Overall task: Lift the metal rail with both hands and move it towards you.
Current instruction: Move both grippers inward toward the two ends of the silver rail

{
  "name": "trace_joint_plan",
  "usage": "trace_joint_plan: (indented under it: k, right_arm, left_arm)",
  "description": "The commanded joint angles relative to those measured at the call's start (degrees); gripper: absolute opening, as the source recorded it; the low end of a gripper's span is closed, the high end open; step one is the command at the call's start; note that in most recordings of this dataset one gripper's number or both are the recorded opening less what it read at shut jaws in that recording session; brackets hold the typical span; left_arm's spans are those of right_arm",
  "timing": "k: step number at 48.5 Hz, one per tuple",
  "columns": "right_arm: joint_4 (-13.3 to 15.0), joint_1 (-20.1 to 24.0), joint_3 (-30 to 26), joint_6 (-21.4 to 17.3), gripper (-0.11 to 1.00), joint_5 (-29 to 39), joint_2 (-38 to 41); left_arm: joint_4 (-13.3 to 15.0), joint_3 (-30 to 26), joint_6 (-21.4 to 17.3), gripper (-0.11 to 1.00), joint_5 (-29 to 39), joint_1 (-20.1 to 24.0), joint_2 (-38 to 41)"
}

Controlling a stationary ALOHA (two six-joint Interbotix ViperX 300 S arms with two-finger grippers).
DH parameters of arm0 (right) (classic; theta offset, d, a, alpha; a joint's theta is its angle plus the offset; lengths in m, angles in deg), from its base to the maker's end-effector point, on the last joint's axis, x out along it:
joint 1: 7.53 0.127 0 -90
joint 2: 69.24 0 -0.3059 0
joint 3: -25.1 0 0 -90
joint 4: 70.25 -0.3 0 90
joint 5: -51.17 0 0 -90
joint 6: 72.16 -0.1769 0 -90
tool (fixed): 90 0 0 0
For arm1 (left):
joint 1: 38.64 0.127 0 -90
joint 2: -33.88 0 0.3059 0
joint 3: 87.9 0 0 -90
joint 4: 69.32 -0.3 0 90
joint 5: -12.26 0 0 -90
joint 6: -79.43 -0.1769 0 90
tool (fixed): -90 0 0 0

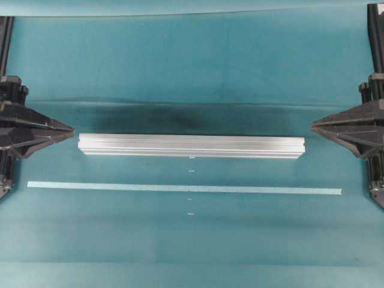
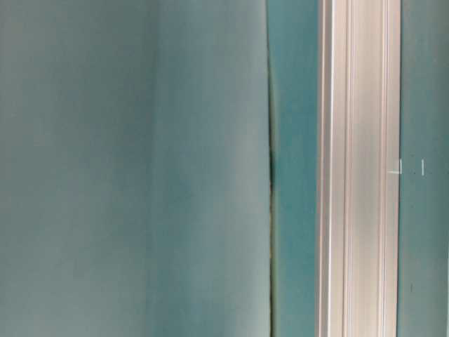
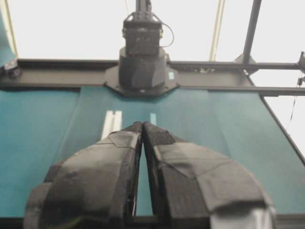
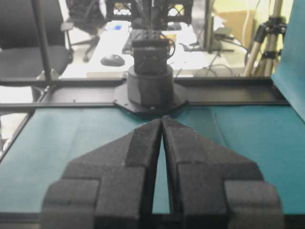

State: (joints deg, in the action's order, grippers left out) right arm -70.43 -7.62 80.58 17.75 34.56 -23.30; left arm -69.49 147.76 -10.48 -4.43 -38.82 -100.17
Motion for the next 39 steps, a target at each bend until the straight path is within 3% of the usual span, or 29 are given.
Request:
trace_joint_plan:
  k: [1, 4, 8, 14, 22, 30, 39]
  right_arm:
    - [-0.7, -0.6, -1.2, -0.5, 0.14, 0.1, 0.9]
    - [-2.5, -1.1, -1.9, -0.9, 0.13, 2.6, 1.3]
    - [-4.6, -1.8, -4.0, -2.0, 0.04, 10.6, 2.5]
    - [-4.9, -3.1, -8.3, -4.1, 0.00, 24.7, 4.6]
    - [-4.9, -4.5, -14.1, -6.3, 0.00, 42.0, 9.1]
    - [-4.8, -5.1, -19.4, -8.8, 0.00, 51.8, 15.9]
    - [-2.7, -5.5, -25.3, -7.5, 0.00, 59.2, 25.6]
  left_arm:
    - [-0.4, -1.5, 1.1, 0.14, 3.0, 2.3, 0.4]
    - [-0.6, -3.0, 1.6, 0.14, 6.8, 2.9, 0.5]
    - [-0.6, -5.4, 1.9, 0.03, 13.1, 3.2, 1.0]
    - [-0.7, -10.0, 1.7, -0.03, 24.9, 3.3, 1.9]
    - [-1.1, -15.0, 1.0, -0.04, 38.6, 3.7, 4.2]
    - [-1.1, -18.8, 0.9, -0.04, 46.4, 5.8, 7.7]
    - [-1.3, -21.4, 0.6, -0.04, 52.2, 7.9, 12.5]
